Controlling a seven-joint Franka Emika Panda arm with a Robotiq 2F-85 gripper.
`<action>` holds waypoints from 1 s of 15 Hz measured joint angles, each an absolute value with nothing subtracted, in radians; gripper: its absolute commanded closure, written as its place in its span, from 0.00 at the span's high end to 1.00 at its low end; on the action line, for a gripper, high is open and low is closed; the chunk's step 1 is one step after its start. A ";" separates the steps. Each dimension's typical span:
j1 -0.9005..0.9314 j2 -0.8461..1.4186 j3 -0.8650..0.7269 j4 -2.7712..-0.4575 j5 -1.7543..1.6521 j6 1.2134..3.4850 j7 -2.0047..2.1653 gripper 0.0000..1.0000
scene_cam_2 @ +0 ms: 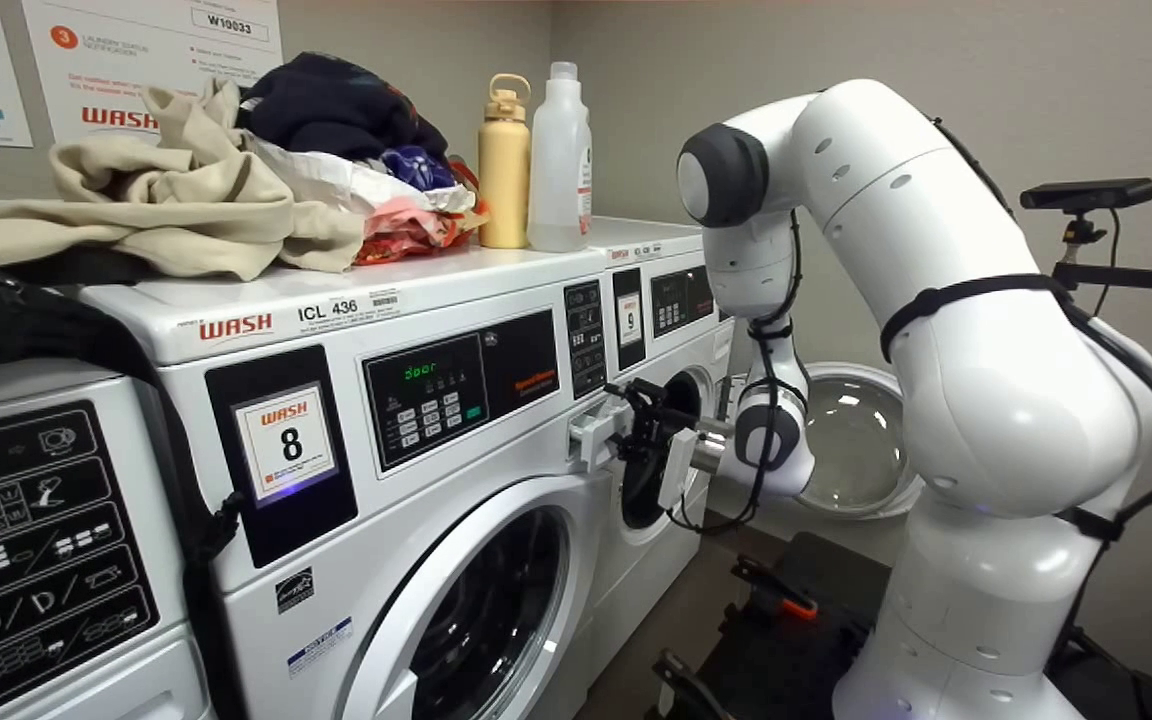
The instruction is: Open the object from the washing machine
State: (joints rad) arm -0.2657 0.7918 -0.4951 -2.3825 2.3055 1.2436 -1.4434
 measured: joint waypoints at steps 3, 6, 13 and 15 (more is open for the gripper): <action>-0.266 0.746 -0.510 -2.385 2.234 1.331 -1.423 1.00; -0.265 0.706 -0.512 -2.389 2.171 1.430 -1.405 1.00; -0.270 0.641 -0.512 -2.406 2.091 1.548 -1.387 1.00; -0.272 0.626 -0.512 -2.418 2.073 1.583 -1.387 1.00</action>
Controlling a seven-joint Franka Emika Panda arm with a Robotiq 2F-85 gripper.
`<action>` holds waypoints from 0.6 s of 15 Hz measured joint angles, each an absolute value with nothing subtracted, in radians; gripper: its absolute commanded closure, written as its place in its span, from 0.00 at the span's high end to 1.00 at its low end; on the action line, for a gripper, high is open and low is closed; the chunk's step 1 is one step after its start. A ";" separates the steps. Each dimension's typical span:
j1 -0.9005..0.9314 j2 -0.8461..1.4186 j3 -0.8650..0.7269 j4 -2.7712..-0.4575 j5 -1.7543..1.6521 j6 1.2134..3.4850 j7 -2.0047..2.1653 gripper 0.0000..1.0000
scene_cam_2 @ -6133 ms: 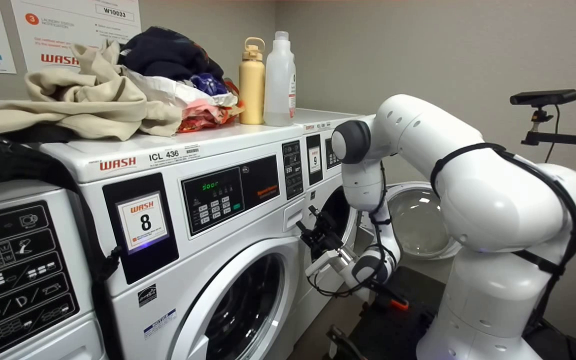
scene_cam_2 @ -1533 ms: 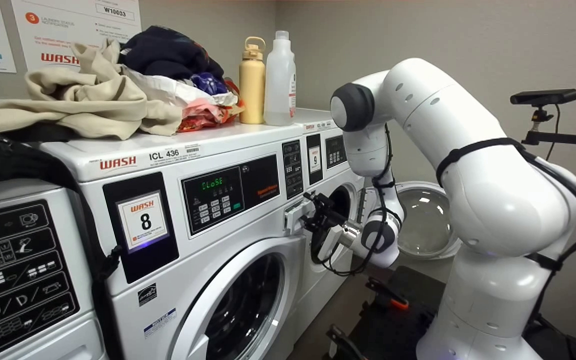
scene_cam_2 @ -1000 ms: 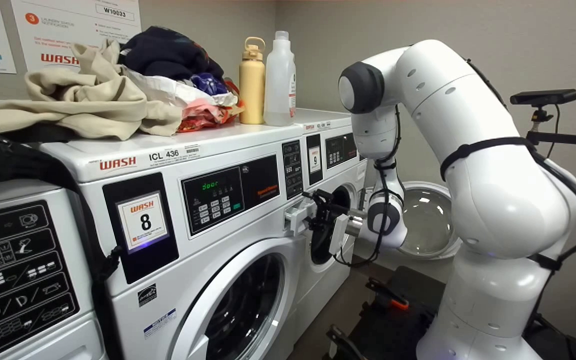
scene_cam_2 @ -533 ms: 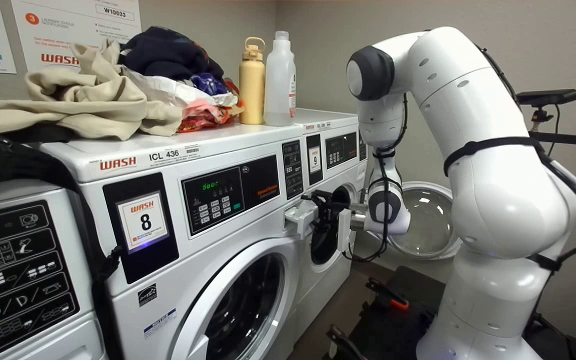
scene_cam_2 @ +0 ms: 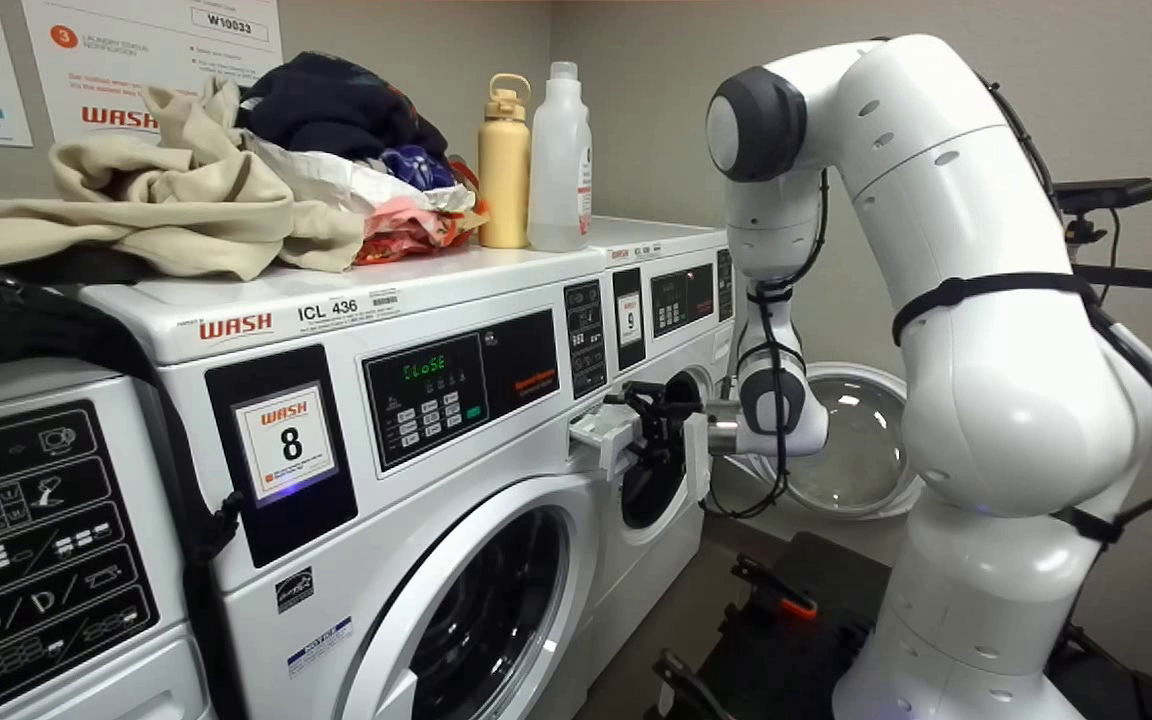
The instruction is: Open the object from the washing machine
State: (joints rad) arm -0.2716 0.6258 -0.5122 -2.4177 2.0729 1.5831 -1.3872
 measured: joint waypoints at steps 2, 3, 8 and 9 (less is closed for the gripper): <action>-0.272 0.625 -0.513 -2.440 2.048 1.653 -1.387 1.00; -0.272 0.625 -0.513 -2.451 2.040 1.683 -1.387 1.00; -0.272 0.582 -0.515 -2.481 2.019 1.762 -1.386 1.00; -0.271 0.571 -0.515 -2.484 2.013 1.782 -1.386 1.00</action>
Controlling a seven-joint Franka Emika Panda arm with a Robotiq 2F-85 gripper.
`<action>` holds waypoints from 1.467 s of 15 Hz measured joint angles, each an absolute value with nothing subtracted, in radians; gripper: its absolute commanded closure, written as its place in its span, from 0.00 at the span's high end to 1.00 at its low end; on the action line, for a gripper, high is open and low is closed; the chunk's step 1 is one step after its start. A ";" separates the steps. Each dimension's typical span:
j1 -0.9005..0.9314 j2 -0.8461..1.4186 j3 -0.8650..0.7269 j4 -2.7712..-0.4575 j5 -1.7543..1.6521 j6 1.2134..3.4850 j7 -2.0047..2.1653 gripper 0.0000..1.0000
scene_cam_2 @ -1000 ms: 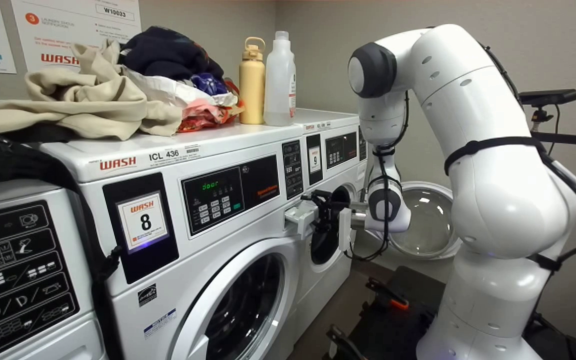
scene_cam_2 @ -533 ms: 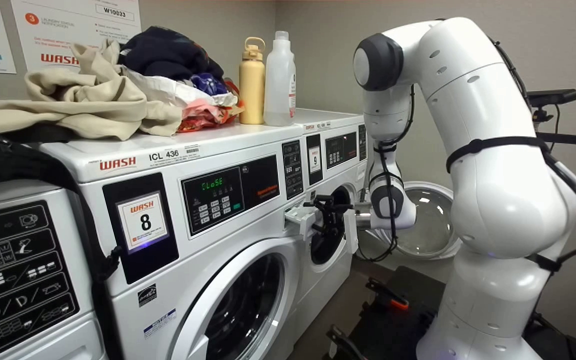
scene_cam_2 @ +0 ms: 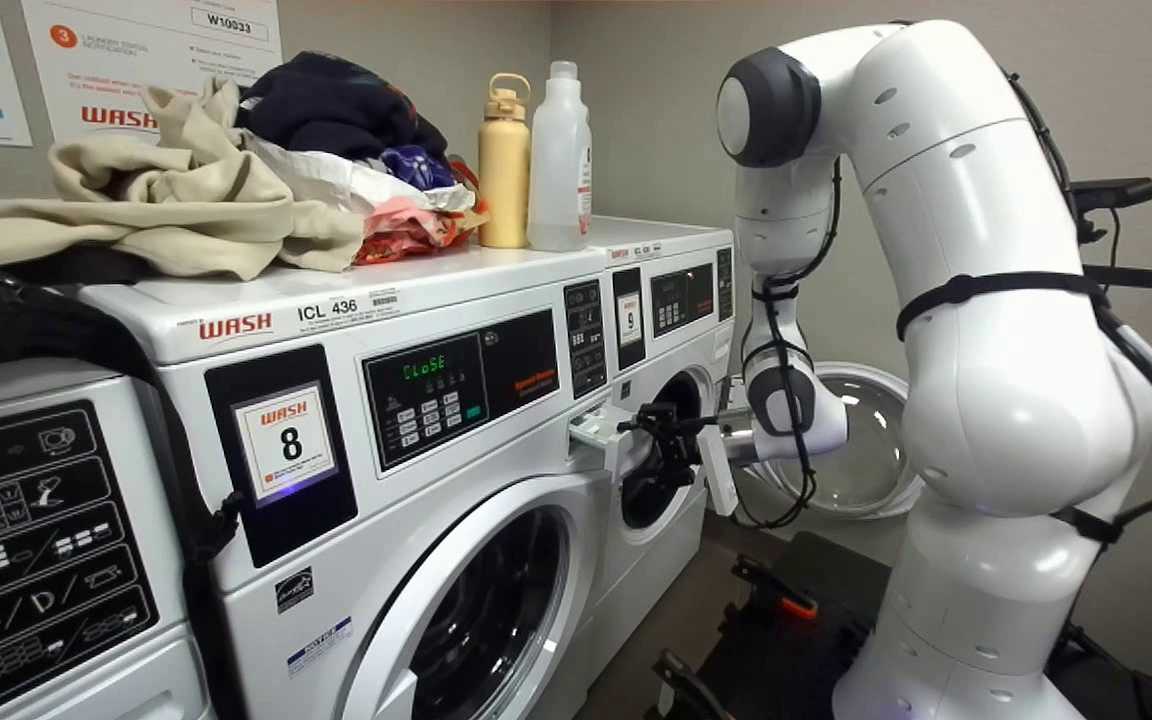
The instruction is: Open the object from the washing machine
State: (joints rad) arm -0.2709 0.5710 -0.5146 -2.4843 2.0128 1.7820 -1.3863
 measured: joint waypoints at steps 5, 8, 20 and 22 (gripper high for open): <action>-0.253 0.499 -0.512 -2.489 1.943 1.935 -1.340 1.00; -0.239 0.446 -0.505 -2.489 1.872 2.050 -1.281 1.00; -0.225 0.284 -0.423 -2.492 1.476 2.362 -0.944 1.00; -0.225 0.262 -0.412 -2.492 1.399 2.396 -0.879 1.00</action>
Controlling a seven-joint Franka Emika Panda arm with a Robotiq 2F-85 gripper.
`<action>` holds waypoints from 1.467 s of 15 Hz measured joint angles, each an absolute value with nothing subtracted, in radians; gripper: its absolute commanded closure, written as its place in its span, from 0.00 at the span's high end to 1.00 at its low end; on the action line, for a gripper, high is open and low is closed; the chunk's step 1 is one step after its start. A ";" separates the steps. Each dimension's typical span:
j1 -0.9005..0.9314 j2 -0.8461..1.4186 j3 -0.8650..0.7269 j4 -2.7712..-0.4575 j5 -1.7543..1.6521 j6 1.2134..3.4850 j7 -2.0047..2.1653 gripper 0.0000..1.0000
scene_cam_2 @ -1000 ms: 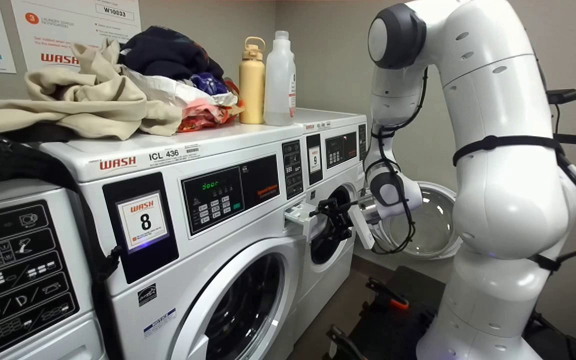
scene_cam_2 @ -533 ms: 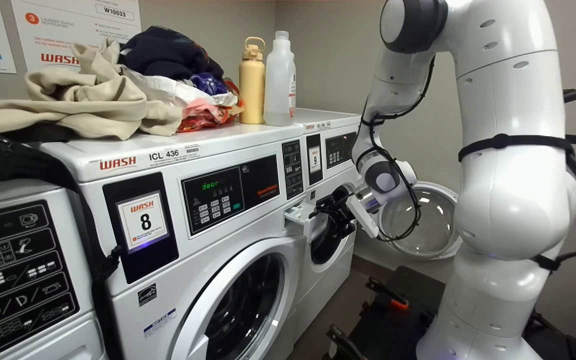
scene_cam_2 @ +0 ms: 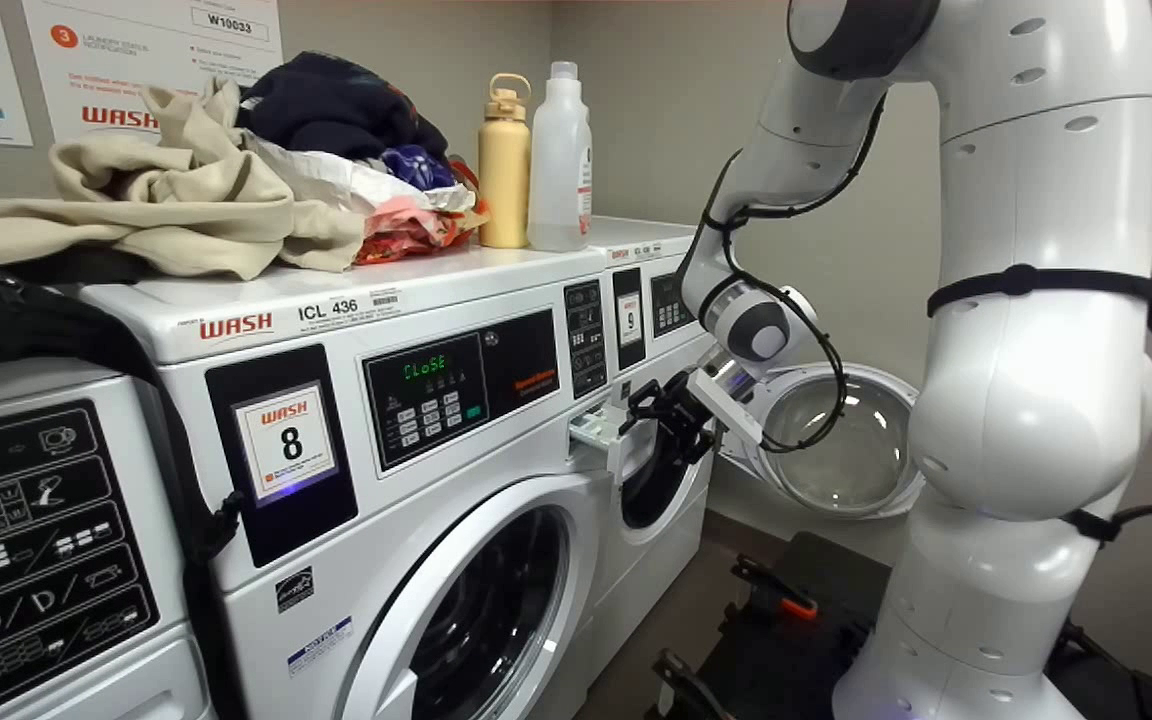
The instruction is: Open the object from the washing machine
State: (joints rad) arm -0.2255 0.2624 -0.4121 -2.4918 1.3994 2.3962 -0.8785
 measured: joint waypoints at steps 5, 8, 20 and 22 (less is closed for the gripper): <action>-0.228 0.230 -0.386 -2.492 1.224 2.457 -0.729 1.00; -0.230 0.219 -0.373 -2.492 1.137 2.469 -0.654 1.00; -0.255 0.175 -0.349 -2.493 0.799 2.475 -0.386 1.00; -0.263 0.172 -0.349 -2.497 0.745 2.475 -0.352 1.00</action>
